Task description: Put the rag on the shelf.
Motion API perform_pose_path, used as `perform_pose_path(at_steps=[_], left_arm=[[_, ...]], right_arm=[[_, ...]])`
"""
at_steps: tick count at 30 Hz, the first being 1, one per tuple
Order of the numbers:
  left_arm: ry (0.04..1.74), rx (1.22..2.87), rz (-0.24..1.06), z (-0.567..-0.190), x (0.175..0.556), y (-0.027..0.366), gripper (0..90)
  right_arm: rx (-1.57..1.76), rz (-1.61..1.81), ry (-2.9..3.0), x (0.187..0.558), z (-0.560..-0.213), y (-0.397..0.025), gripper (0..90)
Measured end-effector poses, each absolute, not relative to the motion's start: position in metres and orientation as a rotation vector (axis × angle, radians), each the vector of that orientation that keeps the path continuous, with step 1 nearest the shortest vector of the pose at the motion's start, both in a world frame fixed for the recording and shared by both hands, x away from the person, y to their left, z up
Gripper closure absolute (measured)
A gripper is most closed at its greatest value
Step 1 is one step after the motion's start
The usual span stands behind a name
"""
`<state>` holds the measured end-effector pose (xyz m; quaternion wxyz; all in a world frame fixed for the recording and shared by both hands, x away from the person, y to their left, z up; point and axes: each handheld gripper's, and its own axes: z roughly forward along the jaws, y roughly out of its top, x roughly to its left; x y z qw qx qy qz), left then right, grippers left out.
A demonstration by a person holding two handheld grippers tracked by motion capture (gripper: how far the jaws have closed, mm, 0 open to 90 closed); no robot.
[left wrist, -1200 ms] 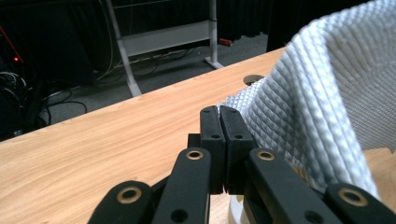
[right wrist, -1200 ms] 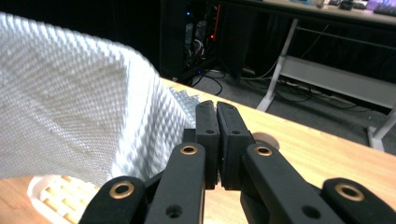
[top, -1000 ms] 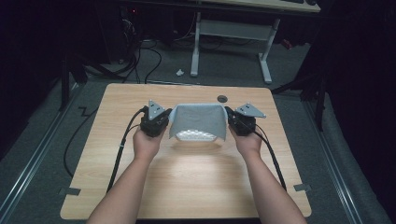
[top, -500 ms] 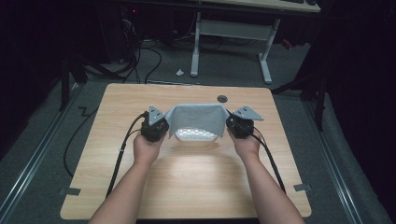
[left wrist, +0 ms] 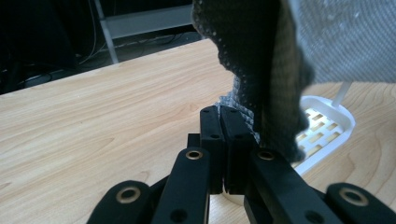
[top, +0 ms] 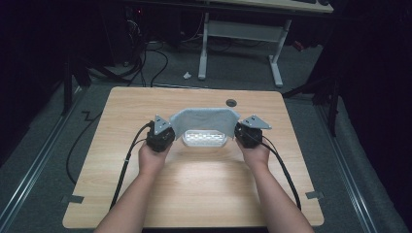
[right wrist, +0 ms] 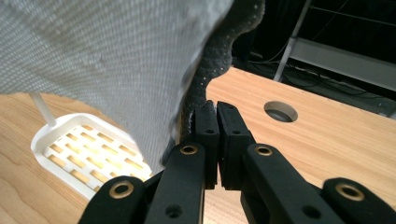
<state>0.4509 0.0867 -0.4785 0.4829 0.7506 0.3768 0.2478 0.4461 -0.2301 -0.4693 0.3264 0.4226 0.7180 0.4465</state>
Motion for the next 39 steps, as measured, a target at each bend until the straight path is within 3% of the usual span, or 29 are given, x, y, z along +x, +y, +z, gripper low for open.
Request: perform_pose_path(at_steps=[13, 26, 39], left_arm=[[0.923, 1.835, 0.596, -0.481, 0.448, 0.086, 87.6], [0.965, 1.787, 0.602, -0.479, 0.442, 0.11, 74.2], [0.997, 1.774, 0.622, -0.481, 0.439, 0.129, 73.8]], right_arm=[[1.131, 1.175, 1.877, 0.442, -0.48, -0.235, 88.6], [1.152, 1.149, 1.864, 0.441, -0.476, -0.243, 80.1], [1.145, 1.116, 1.846, 0.436, -0.469, -0.253, 77.2]])
